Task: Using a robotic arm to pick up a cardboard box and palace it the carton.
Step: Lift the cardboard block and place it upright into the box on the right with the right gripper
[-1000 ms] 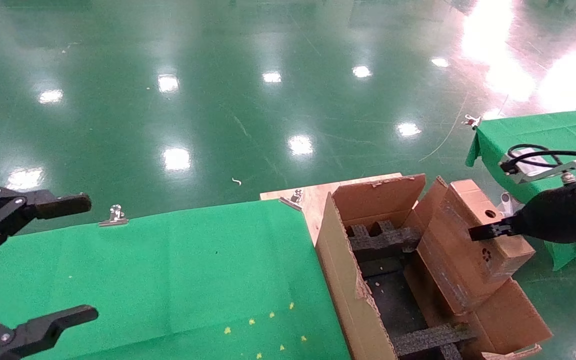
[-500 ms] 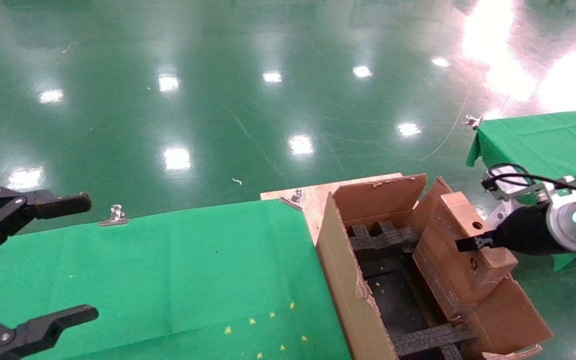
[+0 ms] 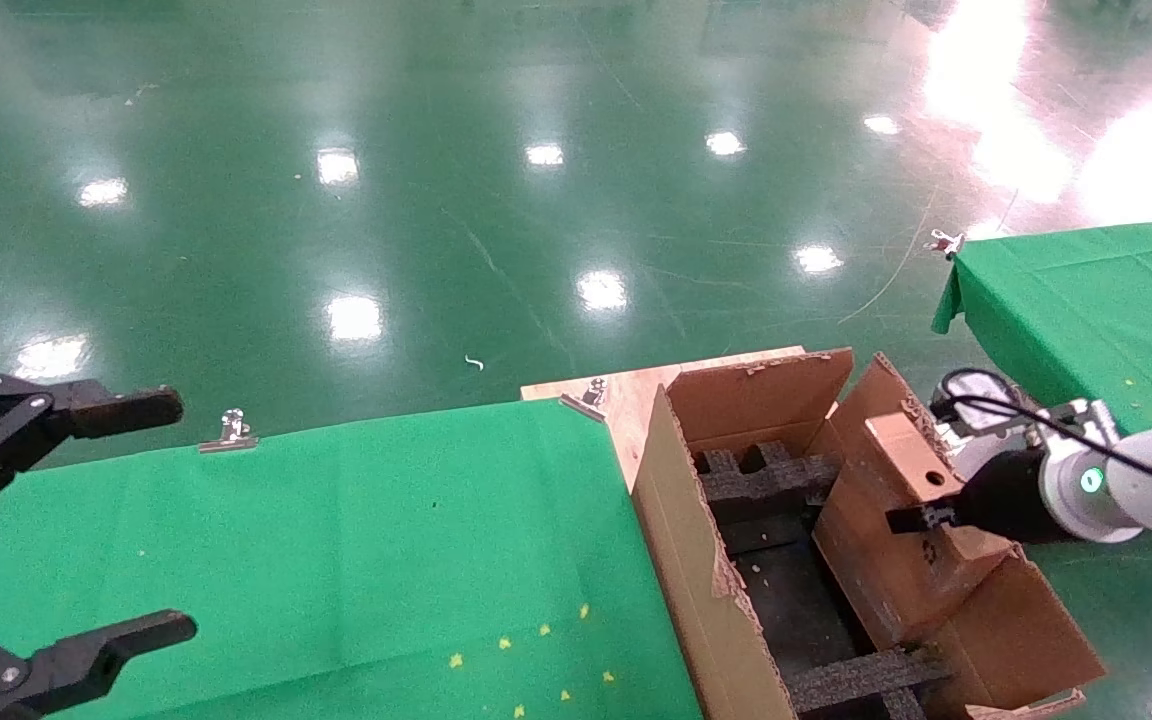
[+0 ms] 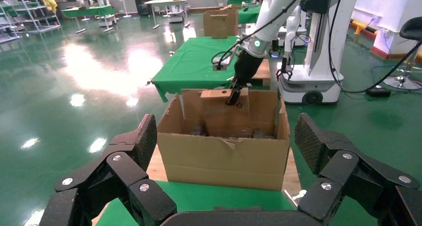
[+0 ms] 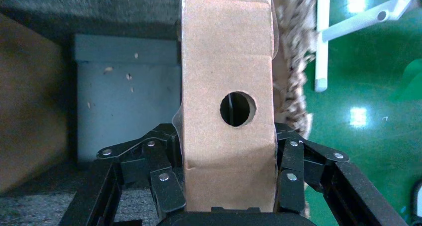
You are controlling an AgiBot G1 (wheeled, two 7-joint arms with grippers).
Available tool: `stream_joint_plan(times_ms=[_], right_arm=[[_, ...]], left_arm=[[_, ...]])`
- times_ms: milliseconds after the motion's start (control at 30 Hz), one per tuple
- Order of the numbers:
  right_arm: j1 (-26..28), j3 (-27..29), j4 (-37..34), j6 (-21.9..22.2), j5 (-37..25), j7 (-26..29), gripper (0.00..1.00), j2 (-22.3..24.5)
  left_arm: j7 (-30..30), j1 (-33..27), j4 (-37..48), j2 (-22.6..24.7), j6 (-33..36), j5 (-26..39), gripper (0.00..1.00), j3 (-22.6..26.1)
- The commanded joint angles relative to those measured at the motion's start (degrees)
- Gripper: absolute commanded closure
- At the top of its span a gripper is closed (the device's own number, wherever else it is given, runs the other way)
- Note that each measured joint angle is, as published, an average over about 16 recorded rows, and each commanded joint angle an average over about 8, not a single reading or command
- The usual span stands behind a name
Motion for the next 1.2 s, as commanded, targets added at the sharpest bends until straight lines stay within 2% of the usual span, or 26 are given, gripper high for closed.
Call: stream_joint_plan(times_ms=[33,367,1033,1067,1200], right_arm=[[-0.9,-0.4,-0.2,1.0,-0.5,0.6,1.0,-0.3],[-4.9,-1.8,-5.9,4.3,-0.1,-0.3,1.0,-4.3],[-10.7,-2.6,-18.7,7.8,7.5,-9.2,0.99,-11.6],[-10.9,-2.6,-19.1,7.8,7.7,-9.6,0.95,-11.8],[-11.4,-2.6,-20.6,7.8,9.0,-10.8,0.46,-12.5]], left_arm=[[0.0,0.0,0.0,0.0,0.0,0.0,0.0,0.0],[0.0,0.0,0.0,0.0,0.0,0.0,0.0,0.0],[0.0,0.0,0.0,0.0,0.0,0.0,0.0,0.0],[0.0,0.0,0.0,0.0,0.0,0.0,0.0,0.1],[0.0,0.0,0.0,0.0,0.0,0.0,0.0,0.0]])
